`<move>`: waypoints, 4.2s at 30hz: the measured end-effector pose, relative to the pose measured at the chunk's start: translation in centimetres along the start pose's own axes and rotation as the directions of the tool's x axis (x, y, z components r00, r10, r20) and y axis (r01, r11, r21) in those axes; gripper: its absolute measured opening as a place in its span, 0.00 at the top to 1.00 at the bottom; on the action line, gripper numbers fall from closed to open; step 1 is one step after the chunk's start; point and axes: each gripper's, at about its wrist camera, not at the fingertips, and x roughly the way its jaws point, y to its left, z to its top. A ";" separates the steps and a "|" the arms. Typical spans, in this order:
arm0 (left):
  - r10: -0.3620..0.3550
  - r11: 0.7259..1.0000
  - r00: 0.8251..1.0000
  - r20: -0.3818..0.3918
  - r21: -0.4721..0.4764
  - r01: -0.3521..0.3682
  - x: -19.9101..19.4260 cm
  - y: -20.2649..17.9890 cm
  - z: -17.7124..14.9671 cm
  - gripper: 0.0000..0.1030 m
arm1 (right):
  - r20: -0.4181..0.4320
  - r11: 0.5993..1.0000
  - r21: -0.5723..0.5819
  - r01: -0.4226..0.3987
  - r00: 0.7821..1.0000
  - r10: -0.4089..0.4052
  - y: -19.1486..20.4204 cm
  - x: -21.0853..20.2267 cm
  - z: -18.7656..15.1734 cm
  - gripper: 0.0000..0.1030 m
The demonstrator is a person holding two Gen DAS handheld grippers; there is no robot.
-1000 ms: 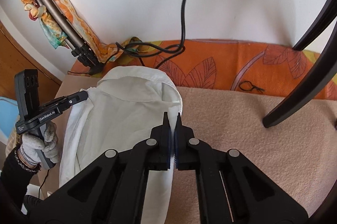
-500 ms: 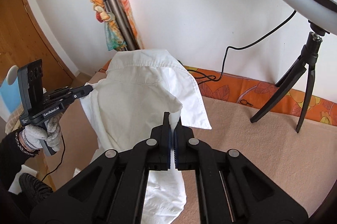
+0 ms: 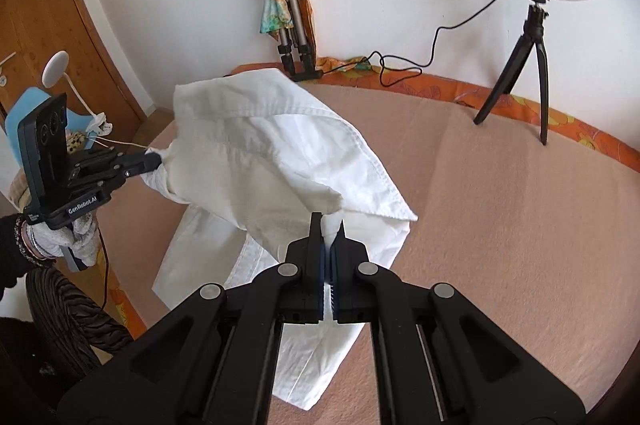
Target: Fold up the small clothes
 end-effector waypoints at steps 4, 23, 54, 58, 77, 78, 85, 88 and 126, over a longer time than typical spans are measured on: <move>0.010 1.000 0.998 -0.067 0.021 -0.008 -0.1 -1.5 -4.3 0.99 | -0.018 1.000 0.023 0.005 1.000 -0.004 0.6 0.4 -4.4 0.97; 0.025 0.992 0.998 -0.053 0.125 -0.018 -7.6 -2.7 -6.3 0.94 | 0.017 0.987 0.025 0.159 0.987 -0.160 2.4 -5.4 -11.3 0.75; -0.075 0.996 0.988 -0.134 -0.055 0.068 0.7 1.1 -0.1 0.74 | 0.000 0.994 0.104 0.026 1.000 -0.026 1.0 0.9 -2.4 0.75; -0.062 0.996 0.991 -0.117 -0.077 0.054 3.9 1.8 1.6 0.67 | -0.033 0.994 0.109 0.022 0.999 -0.019 0.2 4.5 -0.4 0.75; 0.080 0.992 0.972 -0.223 -0.076 -0.099 7.7 4.6 -1.3 0.64 | -0.137 0.951 0.242 0.190 0.977 -0.161 -7.2 9.8 0.1 0.72; 0.069 0.989 0.972 -0.225 -0.110 -0.096 6.9 5.2 -1.4 0.64 | -0.127 0.948 0.264 0.179 0.981 -0.150 -7.7 9.1 0.0 0.70; -0.025 0.980 0.971 -0.238 -0.198 -0.024 2.3 3.9 -4.1 0.67 | -0.082 0.934 0.353 0.062 0.996 -0.036 -8.6 5.4 -1.7 0.59; 0.034 0.988 0.956 -0.291 -0.133 -0.076 2.4 2.3 -6.4 0.67 | -0.087 0.934 0.355 0.050 0.996 -0.021 -7.9 5.1 -2.5 0.59; -0.318 0.793 0.937 -0.146 -0.582 0.178 1.2 1.8 -10.2 0.88 | 0.039 0.767 0.561 -0.310 0.936 0.349 -8.1 9.9 -5.8 0.84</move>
